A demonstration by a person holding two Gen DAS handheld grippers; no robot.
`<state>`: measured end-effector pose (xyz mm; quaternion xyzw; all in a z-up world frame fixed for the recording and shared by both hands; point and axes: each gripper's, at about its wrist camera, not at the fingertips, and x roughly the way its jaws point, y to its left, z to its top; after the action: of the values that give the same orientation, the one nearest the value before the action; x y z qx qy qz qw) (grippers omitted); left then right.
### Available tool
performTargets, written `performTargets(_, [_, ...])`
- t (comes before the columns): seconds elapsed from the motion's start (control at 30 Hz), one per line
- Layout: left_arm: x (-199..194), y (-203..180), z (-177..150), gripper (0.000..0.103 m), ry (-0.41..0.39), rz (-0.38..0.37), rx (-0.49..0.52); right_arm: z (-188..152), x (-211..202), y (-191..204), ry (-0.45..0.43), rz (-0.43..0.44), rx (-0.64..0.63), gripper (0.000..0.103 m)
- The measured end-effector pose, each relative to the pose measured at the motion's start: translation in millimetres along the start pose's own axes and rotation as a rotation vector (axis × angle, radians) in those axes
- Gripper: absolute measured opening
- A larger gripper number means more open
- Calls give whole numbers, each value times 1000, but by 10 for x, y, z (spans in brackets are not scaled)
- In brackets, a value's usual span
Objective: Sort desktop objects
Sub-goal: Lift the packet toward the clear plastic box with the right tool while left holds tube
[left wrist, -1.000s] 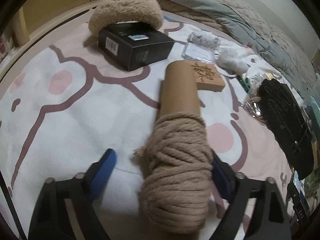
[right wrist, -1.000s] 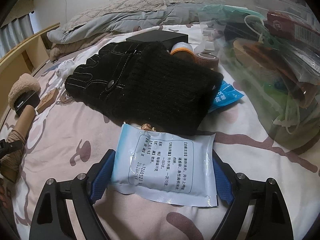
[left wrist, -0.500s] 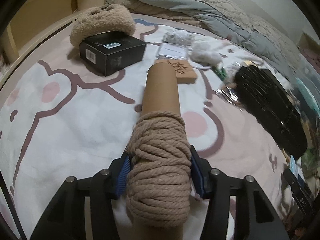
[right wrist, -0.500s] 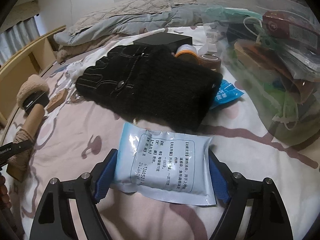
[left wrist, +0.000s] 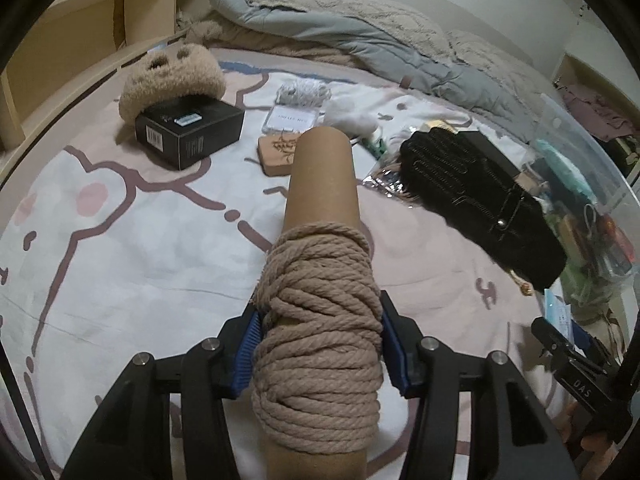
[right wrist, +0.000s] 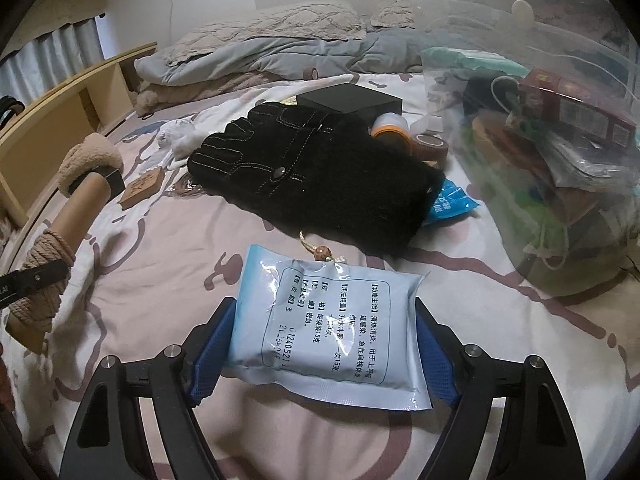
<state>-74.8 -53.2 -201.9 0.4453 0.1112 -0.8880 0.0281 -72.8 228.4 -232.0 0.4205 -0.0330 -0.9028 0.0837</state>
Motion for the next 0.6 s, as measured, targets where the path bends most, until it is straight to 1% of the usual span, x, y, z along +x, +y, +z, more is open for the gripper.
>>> performTargets(0.13, [-113,-62,6,53,-18,0,26,79,-150,15,-11,18,3,83])
performTargets(0.33, [-286,-131,48,53,-65,-4,50,351,-555,-3,-77,88,19,83])
performTargets(0.6, [-541,-275,126,53,-127,-19,84,744,-1089,-57,-130,107,-24,83])
